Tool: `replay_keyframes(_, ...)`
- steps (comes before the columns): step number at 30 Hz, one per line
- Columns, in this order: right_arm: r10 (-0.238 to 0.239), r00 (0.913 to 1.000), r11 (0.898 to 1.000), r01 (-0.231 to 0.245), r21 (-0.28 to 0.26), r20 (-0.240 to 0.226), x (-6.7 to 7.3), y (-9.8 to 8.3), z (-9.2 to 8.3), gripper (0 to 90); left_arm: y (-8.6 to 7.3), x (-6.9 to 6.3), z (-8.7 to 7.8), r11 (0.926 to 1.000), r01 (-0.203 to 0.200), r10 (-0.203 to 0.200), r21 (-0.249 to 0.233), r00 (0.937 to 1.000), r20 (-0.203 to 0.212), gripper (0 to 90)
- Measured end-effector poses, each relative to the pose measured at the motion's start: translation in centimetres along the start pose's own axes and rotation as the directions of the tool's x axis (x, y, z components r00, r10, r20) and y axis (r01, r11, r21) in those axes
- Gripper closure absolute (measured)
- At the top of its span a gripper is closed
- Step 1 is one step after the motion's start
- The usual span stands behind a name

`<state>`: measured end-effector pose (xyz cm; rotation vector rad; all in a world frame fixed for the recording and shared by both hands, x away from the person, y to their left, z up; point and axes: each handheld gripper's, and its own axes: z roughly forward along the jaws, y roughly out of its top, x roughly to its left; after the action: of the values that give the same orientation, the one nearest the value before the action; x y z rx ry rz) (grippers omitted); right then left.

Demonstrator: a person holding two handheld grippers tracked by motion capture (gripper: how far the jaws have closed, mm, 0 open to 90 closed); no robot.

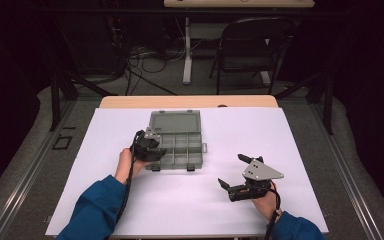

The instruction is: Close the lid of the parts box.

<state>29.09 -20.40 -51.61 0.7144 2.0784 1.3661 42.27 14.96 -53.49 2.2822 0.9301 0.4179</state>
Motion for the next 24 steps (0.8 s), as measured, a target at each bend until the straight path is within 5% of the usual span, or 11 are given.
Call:
replay_keyframes(11, 0.051, 0.9987, 0.998, -0.051, 0.023, -0.006, -0.5, 0.3, 1.0, 0.0, 0.0, 0.0, 0.0, 1.0, -0.001, 0.001, -0.001, 1.0, -0.001, 55.3)
replay_keyframes(24, 0.088, 0.995, 0.993, -0.084, 0.085, -0.048, -2.6, 2.0, 4.4, 0.0, -0.1, -0.1, 0.0, 1.0, -0.005, 0.005, -0.005, 1.0, -0.003, 55.8)
